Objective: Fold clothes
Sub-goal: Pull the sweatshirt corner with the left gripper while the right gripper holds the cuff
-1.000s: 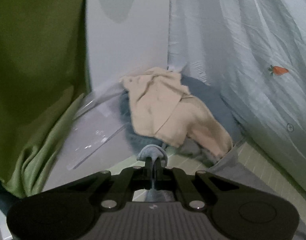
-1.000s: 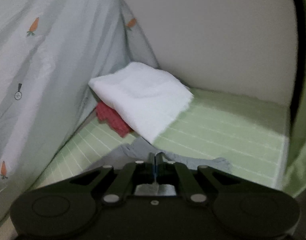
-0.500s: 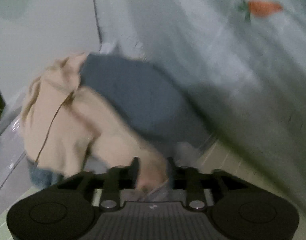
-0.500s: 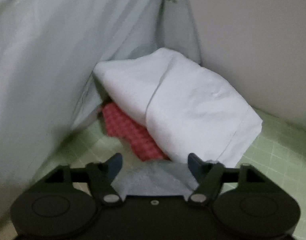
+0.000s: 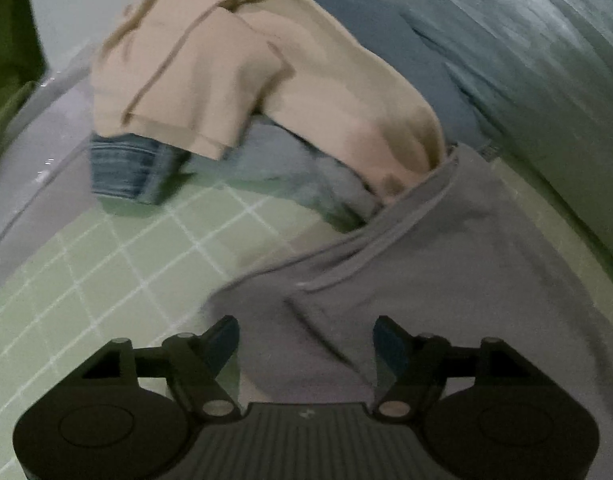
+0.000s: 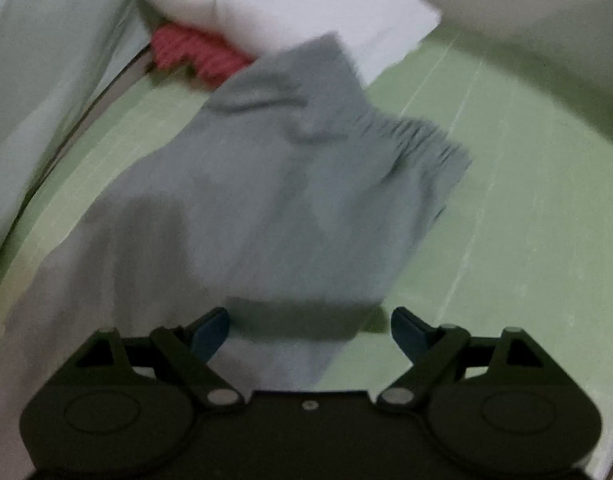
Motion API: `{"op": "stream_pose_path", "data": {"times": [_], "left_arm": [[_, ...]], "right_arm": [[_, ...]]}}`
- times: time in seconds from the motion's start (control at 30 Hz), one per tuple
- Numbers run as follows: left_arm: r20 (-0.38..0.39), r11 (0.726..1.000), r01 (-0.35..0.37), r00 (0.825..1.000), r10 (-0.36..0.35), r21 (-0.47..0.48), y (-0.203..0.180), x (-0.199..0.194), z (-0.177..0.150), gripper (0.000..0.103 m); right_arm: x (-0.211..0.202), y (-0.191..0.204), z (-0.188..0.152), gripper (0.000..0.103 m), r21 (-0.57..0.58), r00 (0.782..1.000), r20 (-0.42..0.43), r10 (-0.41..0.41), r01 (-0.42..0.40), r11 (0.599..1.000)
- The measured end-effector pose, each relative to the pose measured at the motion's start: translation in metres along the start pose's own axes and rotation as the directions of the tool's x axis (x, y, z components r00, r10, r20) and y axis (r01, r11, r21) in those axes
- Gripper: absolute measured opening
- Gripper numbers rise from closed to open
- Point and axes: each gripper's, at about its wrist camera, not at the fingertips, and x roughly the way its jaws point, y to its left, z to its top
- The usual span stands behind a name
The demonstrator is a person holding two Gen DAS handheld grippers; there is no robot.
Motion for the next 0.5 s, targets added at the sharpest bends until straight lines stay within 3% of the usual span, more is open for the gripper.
{"op": "stream_pose_path", "data": {"times": [0.1,0.17,0.2,0.23,0.27,0.3,0.33,0.4,0.5], "left_arm": [[-0.003,0.999,-0.032,0.999,0.032,0.001,-0.006,0.004,0.001,0.069],[0.001,0.998,-0.061,0.998,0.061,-0.009,-0.008,0.005,0.001,0.035],[0.002,0.997,-0.073,0.997,0.073,-0.013,-0.009,0.005,0.002,0.029],[0.002,0.999,-0.048,0.999,0.048,-0.019,-0.008,0.005,0.003,0.009],[-0.005,0.999,-0.023,1.000,0.022,-0.032,-0.006,0.005,0.003,0.005],[-0.008,0.999,-0.017,1.000,0.017,-0.041,-0.004,0.003,0.003,0.004],[0.000,0.999,-0.010,1.000,0.010,-0.045,-0.001,0.001,0.002,0.003],[0.016,0.999,0.007,1.000,-0.007,-0.049,0.006,-0.007,-0.002,0.003],[0.034,0.997,0.041,0.999,-0.039,-0.059,0.025,-0.022,-0.013,0.003]], "right_arm": [[0.003,0.013,-0.006,0.093,-0.034,1.000,0.001,0.002,-0.002,0.999],[0.005,0.020,-0.006,0.093,-0.072,1.000,-0.006,0.005,-0.005,0.997],[0.007,0.023,-0.006,0.092,-0.092,1.000,-0.010,0.006,-0.007,0.996],[0.006,0.027,-0.007,0.083,-0.124,1.000,-0.003,-0.004,0.004,0.992],[0.005,0.030,-0.008,0.075,-0.162,1.000,0.009,-0.021,0.023,0.987],[0.003,0.034,-0.010,0.061,-0.223,0.999,0.029,-0.038,0.043,0.974],[0.000,0.037,-0.012,0.032,-0.287,0.998,0.048,-0.042,0.054,0.957],[-0.005,0.041,-0.016,0.003,-0.398,0.996,0.082,-0.036,0.066,0.915],[-0.009,0.027,-0.019,0.003,-0.421,0.996,0.089,-0.020,0.056,0.905]]}}
